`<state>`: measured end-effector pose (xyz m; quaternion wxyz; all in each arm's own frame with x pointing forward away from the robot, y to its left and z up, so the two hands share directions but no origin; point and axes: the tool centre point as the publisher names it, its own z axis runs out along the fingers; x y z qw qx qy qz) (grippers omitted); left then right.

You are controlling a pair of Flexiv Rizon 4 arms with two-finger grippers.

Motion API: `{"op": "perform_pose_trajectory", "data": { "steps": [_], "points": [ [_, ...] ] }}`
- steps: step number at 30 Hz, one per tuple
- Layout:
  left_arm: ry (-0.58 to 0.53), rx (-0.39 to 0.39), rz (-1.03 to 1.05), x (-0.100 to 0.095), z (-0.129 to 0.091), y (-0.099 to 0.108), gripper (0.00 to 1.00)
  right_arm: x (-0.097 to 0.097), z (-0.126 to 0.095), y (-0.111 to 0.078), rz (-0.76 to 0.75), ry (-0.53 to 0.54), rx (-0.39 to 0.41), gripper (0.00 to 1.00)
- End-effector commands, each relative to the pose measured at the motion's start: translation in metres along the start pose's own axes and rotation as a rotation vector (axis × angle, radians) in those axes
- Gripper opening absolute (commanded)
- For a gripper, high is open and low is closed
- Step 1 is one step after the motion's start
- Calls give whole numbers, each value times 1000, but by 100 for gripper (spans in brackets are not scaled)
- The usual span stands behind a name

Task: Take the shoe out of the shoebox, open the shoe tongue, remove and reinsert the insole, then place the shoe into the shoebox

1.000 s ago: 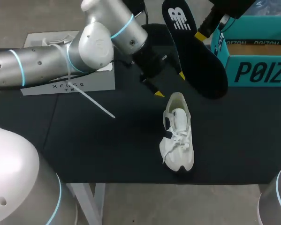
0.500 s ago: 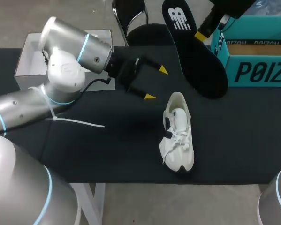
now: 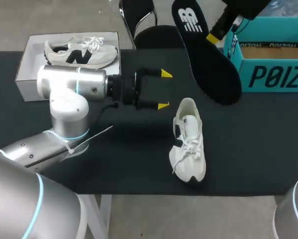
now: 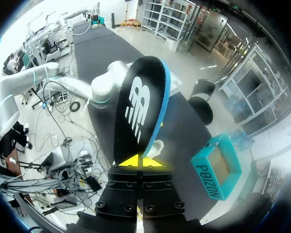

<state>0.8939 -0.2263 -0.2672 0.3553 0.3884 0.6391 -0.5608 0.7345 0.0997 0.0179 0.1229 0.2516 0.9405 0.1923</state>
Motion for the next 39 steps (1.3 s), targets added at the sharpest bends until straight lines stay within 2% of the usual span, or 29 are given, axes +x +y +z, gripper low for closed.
{"op": "perform_pose_trajectory", "data": {
  "steps": [1, 7, 18, 25, 30, 32, 39],
  "points": [
    [-264, 5, 263, -8, -4, -19, 100, -1, 1, 1, 1, 2, 2, 0],
    [-282, 64, 460, -17, -7, -37, 100, -1, 1, 1, 1, 2, 2, 0],
    [-312, 132, 474, -25, 0, -68, 100, -1, 1, 1, 1, 2, 2, 0],
    [-296, 185, 494, -28, 13, -81, 100, -1, 1, 1, 1, 2, 2, 0],
    [-275, 179, 526, -31, 22, -87, 100, -1, 1, 1, 1, 2, 2, 0],
    [-264, 149, 532, -32, 23, -86, 100, -1, 1, 1, 1, 2, 2, 0],
    [-264, 149, 532, -32, 23, -86, 100, -3, -1, -3, 2, 6, 6, 0]
  ]
}}
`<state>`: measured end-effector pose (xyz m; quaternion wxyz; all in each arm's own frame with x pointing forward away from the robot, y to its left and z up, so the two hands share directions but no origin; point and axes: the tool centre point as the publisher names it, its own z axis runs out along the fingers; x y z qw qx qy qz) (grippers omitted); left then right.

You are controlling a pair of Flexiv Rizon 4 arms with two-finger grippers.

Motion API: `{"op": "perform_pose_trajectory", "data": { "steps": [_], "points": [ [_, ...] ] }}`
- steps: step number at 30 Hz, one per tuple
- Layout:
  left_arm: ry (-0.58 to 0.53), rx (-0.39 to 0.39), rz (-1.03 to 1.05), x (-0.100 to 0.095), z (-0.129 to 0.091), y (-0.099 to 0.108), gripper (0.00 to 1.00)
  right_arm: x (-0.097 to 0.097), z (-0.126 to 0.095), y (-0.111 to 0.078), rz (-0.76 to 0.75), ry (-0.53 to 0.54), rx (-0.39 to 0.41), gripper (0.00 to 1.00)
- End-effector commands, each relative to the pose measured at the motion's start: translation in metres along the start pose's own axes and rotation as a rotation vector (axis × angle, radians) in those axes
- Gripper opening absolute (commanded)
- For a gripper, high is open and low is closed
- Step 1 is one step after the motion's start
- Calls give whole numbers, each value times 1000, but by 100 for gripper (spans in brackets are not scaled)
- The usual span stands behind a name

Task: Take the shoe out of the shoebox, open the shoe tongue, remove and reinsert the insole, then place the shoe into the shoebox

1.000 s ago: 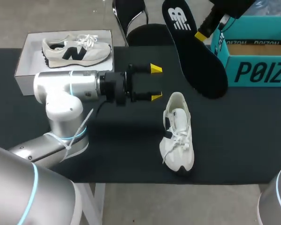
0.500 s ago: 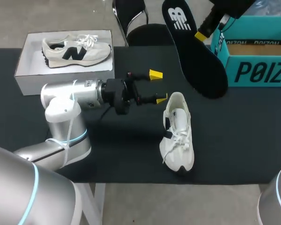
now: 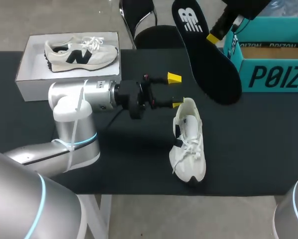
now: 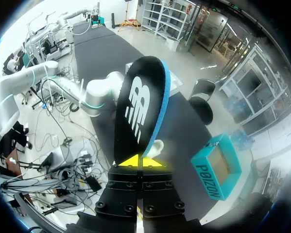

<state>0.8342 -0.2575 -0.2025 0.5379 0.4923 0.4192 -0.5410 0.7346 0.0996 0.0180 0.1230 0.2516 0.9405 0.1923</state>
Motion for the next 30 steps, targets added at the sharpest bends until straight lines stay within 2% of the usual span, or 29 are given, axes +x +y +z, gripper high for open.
{"op": "perform_pose_trajectory", "data": {
  "steps": [1, 10, 16, 20, 30],
  "points": [
    [-1, -7, 3, 1, 0, -2, 100, -4, -1, -7, 11, 14, 23, 0],
    [-1, -7, 3, 1, 0, -2, 100, -20, 2, -50, 93, 65, 117, 0],
    [-1, -7, 3, 1, 0, -2, 100, -36, 21, -79, 154, 116, 147, 0],
    [-1, -7, 3, 1, 0, -2, 100, -46, 38, -85, 182, 147, 143, 0],
    [-1, -7, 3, 1, 0, -2, 100, -75, 81, -79, 201, 227, 157, 0]
  ]
}}
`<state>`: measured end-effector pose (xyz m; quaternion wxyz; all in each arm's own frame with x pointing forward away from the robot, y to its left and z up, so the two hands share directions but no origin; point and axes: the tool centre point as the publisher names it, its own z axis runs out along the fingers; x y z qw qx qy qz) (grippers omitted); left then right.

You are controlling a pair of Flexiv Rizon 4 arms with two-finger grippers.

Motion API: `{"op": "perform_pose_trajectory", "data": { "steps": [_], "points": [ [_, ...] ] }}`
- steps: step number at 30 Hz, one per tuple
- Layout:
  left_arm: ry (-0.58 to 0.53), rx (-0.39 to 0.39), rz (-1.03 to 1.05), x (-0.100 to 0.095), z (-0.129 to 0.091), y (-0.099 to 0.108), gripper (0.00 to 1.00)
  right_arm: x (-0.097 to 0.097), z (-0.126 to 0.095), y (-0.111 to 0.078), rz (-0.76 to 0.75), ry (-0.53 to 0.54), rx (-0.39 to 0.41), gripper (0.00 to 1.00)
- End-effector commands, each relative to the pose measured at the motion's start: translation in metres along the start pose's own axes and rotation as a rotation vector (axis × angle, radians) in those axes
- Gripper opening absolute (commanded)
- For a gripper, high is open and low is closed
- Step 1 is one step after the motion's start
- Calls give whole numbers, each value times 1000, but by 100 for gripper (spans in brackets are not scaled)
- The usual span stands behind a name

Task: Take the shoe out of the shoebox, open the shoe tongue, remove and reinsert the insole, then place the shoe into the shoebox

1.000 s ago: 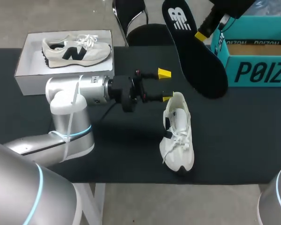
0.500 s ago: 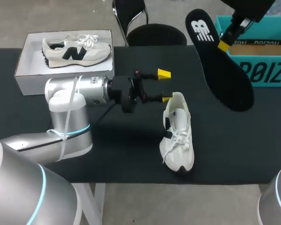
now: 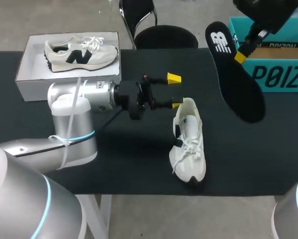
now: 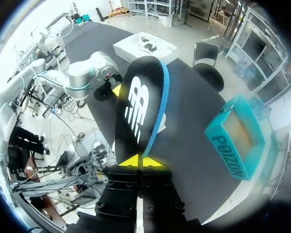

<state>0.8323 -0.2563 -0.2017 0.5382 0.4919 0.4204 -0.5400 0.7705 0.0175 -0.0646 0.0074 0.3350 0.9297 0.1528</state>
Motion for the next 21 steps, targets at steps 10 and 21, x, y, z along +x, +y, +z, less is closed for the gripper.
{"op": "perform_pose_trajectory", "data": {
  "steps": [10, 21],
  "points": [
    [-2, -4, 3, 2, 1, 0, 100, -32, 31, 14, 5, 97, 25, 0],
    [-2, -4, 3, 2, 1, 0, 100, -42, 53, -5, 29, 101, 16, 0]
  ]
}}
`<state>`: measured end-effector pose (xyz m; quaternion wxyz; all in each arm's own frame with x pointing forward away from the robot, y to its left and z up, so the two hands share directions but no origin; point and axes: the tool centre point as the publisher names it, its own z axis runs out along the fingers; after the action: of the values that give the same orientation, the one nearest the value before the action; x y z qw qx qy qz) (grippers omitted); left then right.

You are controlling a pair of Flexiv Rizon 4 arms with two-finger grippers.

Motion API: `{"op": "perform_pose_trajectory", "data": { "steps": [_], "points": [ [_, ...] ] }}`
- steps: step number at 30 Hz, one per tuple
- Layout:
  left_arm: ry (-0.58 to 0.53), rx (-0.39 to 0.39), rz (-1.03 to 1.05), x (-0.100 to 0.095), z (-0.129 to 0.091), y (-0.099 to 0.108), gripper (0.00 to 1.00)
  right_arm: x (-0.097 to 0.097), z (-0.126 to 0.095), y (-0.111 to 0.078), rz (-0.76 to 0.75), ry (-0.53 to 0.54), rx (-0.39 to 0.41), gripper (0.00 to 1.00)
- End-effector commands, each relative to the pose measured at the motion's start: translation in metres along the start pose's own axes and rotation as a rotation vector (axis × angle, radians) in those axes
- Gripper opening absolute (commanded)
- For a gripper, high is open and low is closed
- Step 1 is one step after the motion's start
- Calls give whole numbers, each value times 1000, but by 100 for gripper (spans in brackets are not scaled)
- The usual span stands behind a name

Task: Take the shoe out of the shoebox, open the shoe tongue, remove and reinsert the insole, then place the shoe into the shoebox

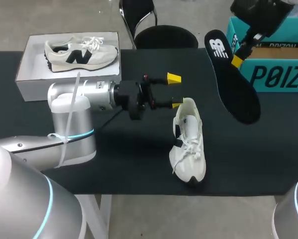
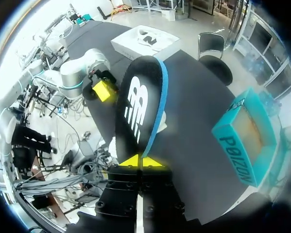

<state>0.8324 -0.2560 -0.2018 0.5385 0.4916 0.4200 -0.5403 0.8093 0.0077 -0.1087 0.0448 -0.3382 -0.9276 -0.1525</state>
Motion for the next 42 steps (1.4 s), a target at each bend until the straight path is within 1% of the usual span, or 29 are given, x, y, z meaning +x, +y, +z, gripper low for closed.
{"op": "perform_pose_trajectory", "data": {
  "steps": [1, 6, 11, 22, 30, 36, 42],
  "points": [
    [-1, -4, 3, 2, 2, -1, 100, -4, 10, -10, 6, 6, -19, 0],
    [-1, -4, 3, 2, 2, -1, 100, -5, 21, -15, 16, 21, -20, 0],
    [-1, -4, 3, 2, 2, -1, 100, -2, 31, -10, 13, 45, -13, 0],
    [-1, -4, 3, 2, 2, -1, 100, 7, 34, 6, -18, 77, 26, 0],
    [-1, -4, 3, 2, 2, -1, 100, 11, 40, 7, -19, 124, 67, 0],
    [-1, -4, 3, 2, 2, -1, 100, 13, 40, 11, -22, 144, 93, 0],
    [-1, -4, 3, 2, 2, -1, 100, 18, 44, 13, -18, 165, 104, 0]
  ]
}}
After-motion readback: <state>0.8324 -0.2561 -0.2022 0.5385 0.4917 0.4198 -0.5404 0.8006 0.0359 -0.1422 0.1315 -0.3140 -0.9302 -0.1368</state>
